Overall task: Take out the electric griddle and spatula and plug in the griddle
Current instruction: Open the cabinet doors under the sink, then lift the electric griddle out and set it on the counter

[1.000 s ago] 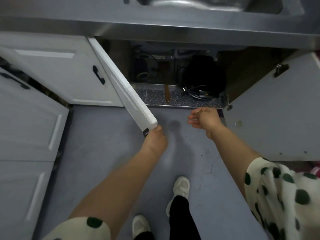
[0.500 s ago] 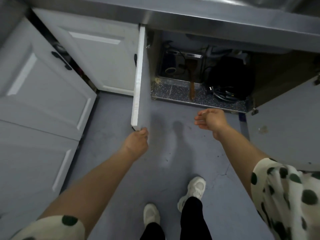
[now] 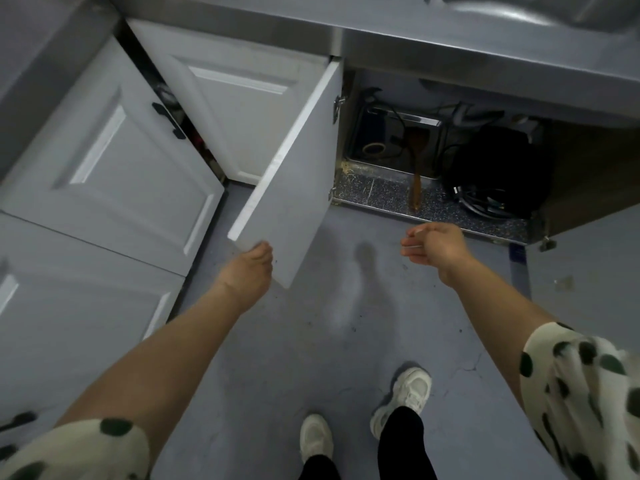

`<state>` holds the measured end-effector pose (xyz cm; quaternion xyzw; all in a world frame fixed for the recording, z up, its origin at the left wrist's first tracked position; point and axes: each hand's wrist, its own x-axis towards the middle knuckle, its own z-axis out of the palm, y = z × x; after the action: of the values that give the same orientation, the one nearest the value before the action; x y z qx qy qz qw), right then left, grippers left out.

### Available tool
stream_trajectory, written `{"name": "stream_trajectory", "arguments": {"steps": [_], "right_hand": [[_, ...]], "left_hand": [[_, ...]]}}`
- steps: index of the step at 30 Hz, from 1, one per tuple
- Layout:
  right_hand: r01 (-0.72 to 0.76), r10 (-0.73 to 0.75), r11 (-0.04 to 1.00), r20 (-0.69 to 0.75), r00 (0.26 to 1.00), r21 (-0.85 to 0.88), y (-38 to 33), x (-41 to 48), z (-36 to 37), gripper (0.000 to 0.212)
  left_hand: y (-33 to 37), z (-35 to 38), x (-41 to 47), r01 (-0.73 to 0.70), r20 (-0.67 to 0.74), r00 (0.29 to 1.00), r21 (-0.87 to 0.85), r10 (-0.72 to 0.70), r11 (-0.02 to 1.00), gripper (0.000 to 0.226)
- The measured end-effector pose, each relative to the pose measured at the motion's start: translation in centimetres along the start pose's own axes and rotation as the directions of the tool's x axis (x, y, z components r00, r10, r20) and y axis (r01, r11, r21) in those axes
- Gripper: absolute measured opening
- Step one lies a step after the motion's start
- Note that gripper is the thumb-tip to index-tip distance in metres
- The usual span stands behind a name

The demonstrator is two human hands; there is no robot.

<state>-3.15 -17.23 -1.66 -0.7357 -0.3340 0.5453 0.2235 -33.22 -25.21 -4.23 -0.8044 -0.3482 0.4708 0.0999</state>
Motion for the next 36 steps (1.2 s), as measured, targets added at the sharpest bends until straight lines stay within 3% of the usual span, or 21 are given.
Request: {"name": "stream_trajectory", "arguments": {"steps": [7, 22, 32, 36], "right_hand": [[0.012, -0.013, 1.000, 0.006, 1.000, 0.011, -1.4, 1.0, -2.5, 0.019], [-0.026, 0.035, 0.996, -0.095, 0.995, 0.091, -2.1, 8.1, -19.3, 0.025], [-0.057, 0.081, 0.988, -0.170, 0.982, 0.142, -0.4, 14.7, -24.5, 0.036], [-0.047, 0.085, 0.980, -0.197, 0.977, 0.192, 0.5, 18.1, -24.6, 0.032]], "left_hand": [[0.0, -4.7, 1.8, 0.169, 0.054, 0.986, -0.278, -0.160, 0.946, 0.035], [-1.4, -24.6, 16.4, 0.117, -0.184, 0.951, -0.523, -0.247, 0.844, 0.035], [-0.6, -31.8, 24.6, 0.058, -0.185, 0.950, -0.690, -0.253, 0.721, 0.027], [-0.6, -32.1, 28.6, 0.041, -0.159, 0.952, -0.784, -0.263, 0.620, 0.032]]}}
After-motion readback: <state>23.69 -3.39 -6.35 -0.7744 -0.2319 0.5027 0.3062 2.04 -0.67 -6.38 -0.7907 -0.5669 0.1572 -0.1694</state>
